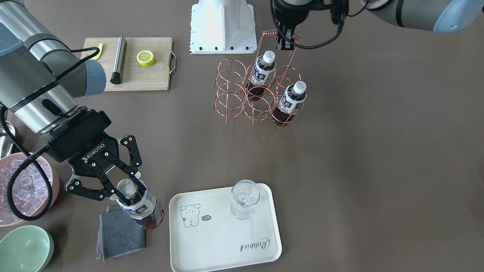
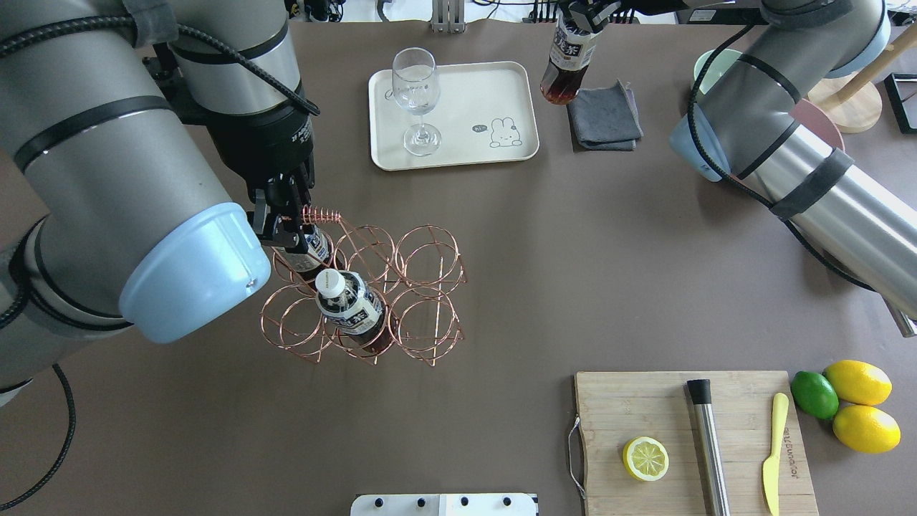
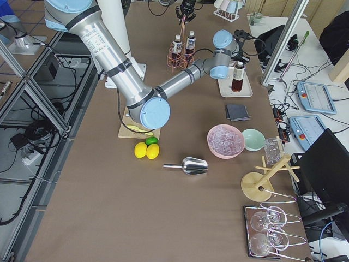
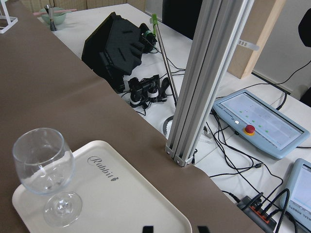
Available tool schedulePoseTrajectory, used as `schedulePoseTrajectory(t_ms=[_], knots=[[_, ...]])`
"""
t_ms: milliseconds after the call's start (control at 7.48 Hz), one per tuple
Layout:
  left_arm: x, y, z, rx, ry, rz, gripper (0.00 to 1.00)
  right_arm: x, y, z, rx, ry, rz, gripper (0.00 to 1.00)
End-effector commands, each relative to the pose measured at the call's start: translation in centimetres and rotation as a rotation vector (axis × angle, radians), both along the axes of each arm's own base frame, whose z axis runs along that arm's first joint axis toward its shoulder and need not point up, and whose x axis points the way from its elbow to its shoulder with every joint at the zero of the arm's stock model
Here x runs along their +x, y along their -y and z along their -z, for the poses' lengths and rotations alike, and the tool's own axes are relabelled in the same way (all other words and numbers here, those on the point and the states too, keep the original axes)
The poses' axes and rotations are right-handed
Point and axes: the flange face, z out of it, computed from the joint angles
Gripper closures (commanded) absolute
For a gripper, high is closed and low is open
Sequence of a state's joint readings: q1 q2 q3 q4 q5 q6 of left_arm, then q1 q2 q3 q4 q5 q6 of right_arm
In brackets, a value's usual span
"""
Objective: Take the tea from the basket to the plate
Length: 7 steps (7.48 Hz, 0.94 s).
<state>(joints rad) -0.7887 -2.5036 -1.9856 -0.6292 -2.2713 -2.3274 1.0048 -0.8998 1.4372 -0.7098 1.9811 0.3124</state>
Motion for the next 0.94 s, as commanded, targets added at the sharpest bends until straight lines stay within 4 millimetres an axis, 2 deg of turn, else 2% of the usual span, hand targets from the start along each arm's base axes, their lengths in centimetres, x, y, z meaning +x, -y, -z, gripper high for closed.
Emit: schedulePoseTrajectory(t_ms=[0,134,267,401,535,668,802], knots=[[-4.9,4.1,-6.9,0.025,0.043,-0.018,1.00,-5.4,1.5,0.3,0.031,-0.007,-0.108,1.00],[-11.7,7.8,-9.3,0.030,0.063,0.048,1.00,-6.9,1.1,0.3,0.038,-0.007,-0.119,1.00],[-19.2,11.5,-13.1,0.055,0.076,0.034,1.00,-8.1,0.7,-0.1,0.024,0.013,-0.120,1.00],[-23.4,15.1,-16.2,0.059,0.079,-0.004,1.00,-8.7,0.5,-0.5,0.000,0.044,-0.125,1.00],[-23.6,16.5,-20.2,0.072,0.095,-0.092,1.00,-9.3,0.5,-0.9,-0.005,0.040,-0.119,1.00],[-26.0,16.9,-22.6,0.121,0.112,-0.120,1.00,-9.8,0.6,-1.2,-0.013,0.035,-0.115,1.00],[-29.7,17.8,-24.9,0.141,0.099,-0.131,1.00,-10.4,0.5,-1.4,-0.022,0.034,-0.110,1.00]])
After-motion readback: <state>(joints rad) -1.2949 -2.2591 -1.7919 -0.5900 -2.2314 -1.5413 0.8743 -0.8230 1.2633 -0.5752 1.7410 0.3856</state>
